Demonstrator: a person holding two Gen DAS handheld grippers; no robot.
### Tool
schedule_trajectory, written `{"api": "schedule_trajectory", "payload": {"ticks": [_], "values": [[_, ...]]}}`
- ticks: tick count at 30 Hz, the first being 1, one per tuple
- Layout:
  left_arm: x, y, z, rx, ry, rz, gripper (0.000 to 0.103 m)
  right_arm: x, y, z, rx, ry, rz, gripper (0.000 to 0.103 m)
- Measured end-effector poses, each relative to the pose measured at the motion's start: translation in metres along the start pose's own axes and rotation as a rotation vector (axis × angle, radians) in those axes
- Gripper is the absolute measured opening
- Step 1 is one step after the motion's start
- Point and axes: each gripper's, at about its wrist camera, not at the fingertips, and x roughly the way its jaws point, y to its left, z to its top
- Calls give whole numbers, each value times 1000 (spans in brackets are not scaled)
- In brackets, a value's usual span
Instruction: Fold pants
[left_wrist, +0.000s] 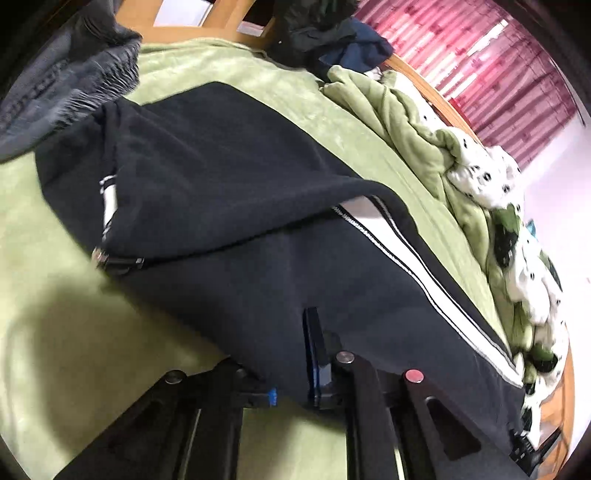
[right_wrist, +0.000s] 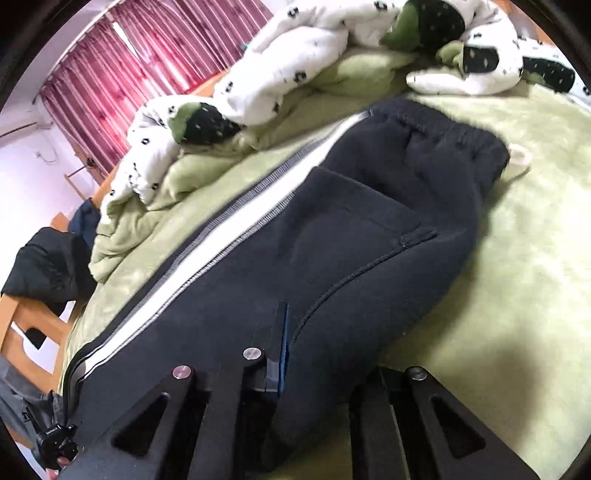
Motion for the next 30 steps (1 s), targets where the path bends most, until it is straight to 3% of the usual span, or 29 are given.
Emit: {"api": "schedule_trajectory", "payload": {"ticks": [4,13,18,20,23,27,30], "values": [[-40,10,-30,34,34,-18,11,-44,-4,-14,-14,10,-17,9],[-119,21,-121,245,70,-90,11,-157,-71,-57,2,32,-90,9],[-115,31,-133,244,125,-100,12,-178,-90,-80,50,68,-145,11],[-114,44,-134,202,172,-126,15,-177,-94,-90,50,89,-195,15],[-124,55,-140,208,176,-145,18,-179,-98,-101,39,111,-236,22],[-143,56,-154,296,128,-71,34,-199,-99,-106,18,78,-267,31],[-156,52,-160,351,113,-11,36,-217,-104,-113,9,51,-304,37]]}}
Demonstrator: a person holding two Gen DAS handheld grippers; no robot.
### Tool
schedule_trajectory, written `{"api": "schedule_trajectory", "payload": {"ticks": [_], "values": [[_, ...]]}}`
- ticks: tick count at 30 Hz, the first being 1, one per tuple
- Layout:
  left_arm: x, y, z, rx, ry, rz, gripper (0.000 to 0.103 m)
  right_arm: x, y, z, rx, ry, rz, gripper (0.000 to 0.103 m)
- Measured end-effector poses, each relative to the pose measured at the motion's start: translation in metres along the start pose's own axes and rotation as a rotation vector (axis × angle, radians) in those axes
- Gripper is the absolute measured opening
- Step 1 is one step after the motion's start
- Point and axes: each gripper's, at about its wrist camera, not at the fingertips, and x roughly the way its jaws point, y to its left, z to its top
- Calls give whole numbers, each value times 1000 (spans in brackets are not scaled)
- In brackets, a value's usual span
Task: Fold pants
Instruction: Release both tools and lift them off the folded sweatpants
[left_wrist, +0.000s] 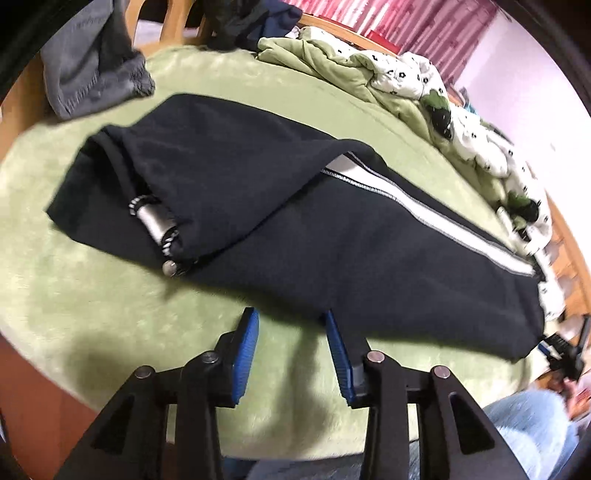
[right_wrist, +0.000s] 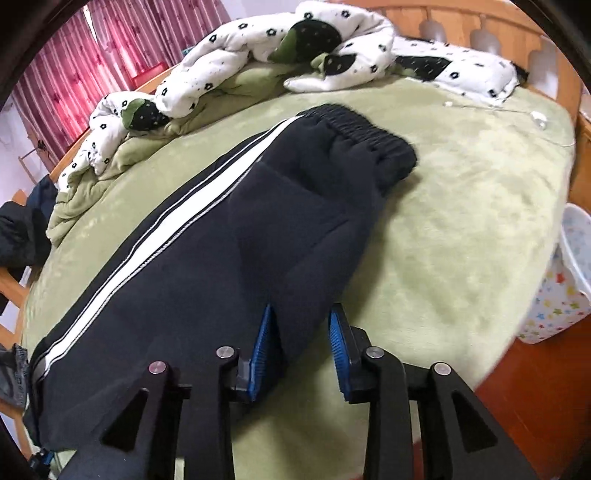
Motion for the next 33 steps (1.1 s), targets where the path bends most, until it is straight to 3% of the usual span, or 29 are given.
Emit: {"api": "schedule_trajectory", "payload": {"ticks": [3,8,15,18,20,25,33], "values": [[-11,-5,0,30,-15,35,36,-2,-9,-7,31,21,-13,47],[-30,-9,2,69,-80,72,36,-3,-18,-14,91,15,-5,47],[-45,-24,2,168,-147,84,36,-6,-2,-14,10,5,-35,45],[-49,-24,2,151,-142,29,36,-14,-5,-13,41,-33,-27,45],[-51,-21,2,140,-134,4,36,-14,-7,-10,59,-9,-19,45],[-54,-26,0,173,-154,20,36,-13,-12,-5,97,10,-6,45],[-57,-31,0,201,-141,-22,36,-9,-7,-6,118,33,4,45]]}}
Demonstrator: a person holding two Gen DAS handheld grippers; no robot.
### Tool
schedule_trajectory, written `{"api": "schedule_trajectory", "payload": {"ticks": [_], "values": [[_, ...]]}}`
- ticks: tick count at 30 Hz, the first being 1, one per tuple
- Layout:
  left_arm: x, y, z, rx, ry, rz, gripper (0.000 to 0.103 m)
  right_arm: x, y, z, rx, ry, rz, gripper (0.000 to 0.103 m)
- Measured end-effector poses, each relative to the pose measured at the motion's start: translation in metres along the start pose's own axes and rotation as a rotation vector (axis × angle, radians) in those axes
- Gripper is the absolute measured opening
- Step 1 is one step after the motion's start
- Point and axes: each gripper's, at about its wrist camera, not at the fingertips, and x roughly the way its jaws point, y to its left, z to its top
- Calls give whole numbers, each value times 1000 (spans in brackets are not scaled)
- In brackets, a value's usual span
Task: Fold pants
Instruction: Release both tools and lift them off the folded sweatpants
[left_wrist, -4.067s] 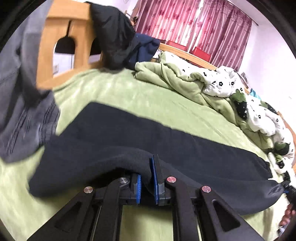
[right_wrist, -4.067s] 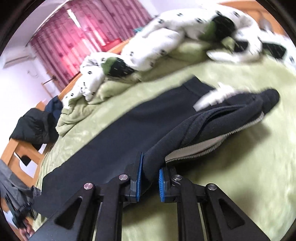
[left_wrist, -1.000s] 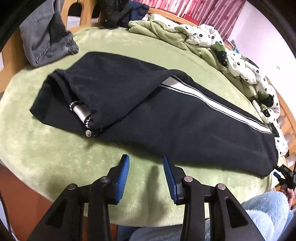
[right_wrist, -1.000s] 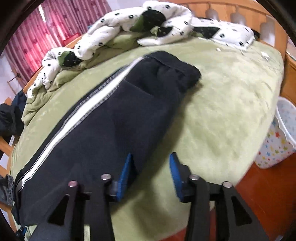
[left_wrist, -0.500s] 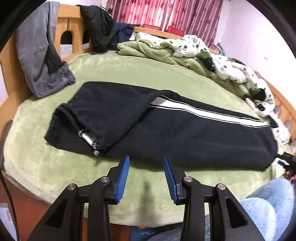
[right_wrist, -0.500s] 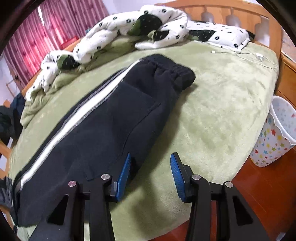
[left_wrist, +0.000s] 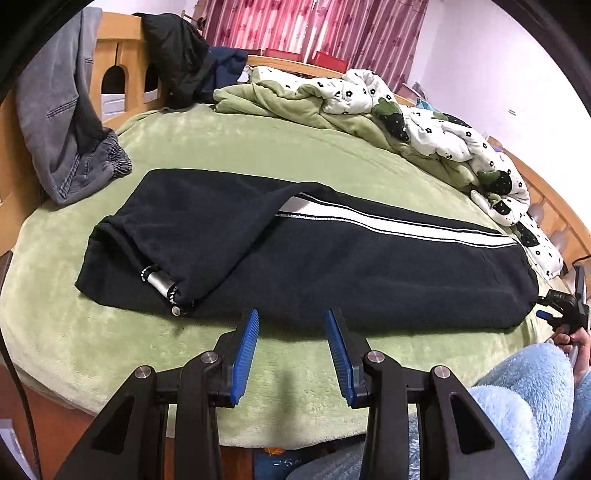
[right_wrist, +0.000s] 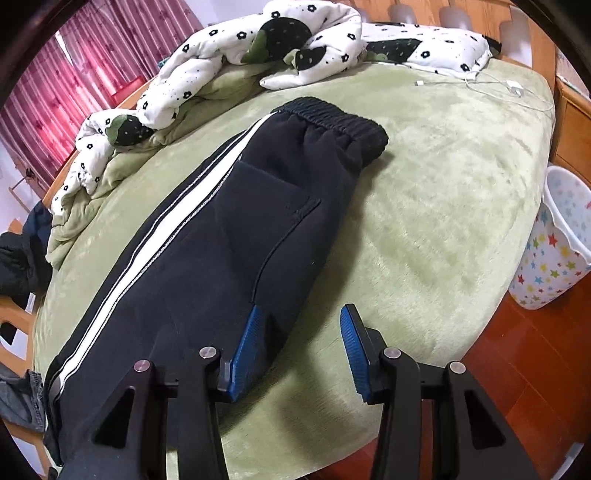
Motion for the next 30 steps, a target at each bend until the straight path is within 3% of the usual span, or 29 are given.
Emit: {"api": "schedule_trajectory", "payload": {"ticks": [14,22,30], "values": [[7,12,-2,-27,28,-13,36,11,17,-3,14,2,-3,45],[10,18,1,-48,40,-8,36,34,30,-9,-6,52,-12,45],[11,12,4,-31,52,10,36,50,35,-16,-28,60,-12,51]]}}
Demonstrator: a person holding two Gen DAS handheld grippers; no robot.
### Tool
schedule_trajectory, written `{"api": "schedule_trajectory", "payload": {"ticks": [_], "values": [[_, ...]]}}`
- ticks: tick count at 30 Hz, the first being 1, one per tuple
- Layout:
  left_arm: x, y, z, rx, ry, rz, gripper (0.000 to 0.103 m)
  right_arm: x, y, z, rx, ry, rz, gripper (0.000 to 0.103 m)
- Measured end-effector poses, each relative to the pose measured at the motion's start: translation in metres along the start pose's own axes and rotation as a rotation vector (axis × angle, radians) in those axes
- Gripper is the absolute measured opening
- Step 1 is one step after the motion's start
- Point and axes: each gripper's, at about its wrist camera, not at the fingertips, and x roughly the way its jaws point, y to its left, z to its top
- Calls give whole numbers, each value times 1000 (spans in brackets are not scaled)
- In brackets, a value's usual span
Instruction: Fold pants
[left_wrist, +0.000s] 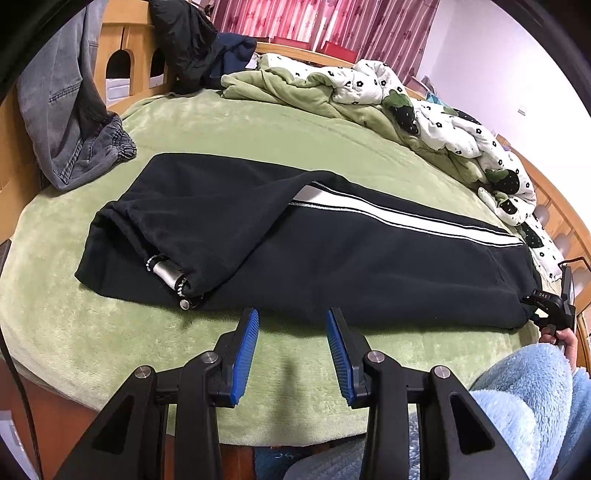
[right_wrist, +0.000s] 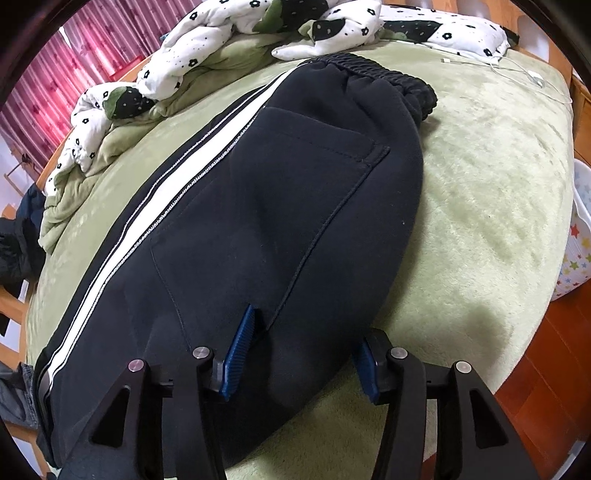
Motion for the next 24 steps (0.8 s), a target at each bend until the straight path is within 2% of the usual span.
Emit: {"api": "schedule_trajectory", "payload": {"ticks": [15,19,24], "values": [[-4,-37,13,22,13,-16,36,-8,-18,3,-46,-25,68,51],[-5,-57,17,45,21,-34,36,-16,-37,10,-13,-61,72,51],[-8,-76,21,70,29,-45,36,-14,-61,17,19,-37,114,51]]}}
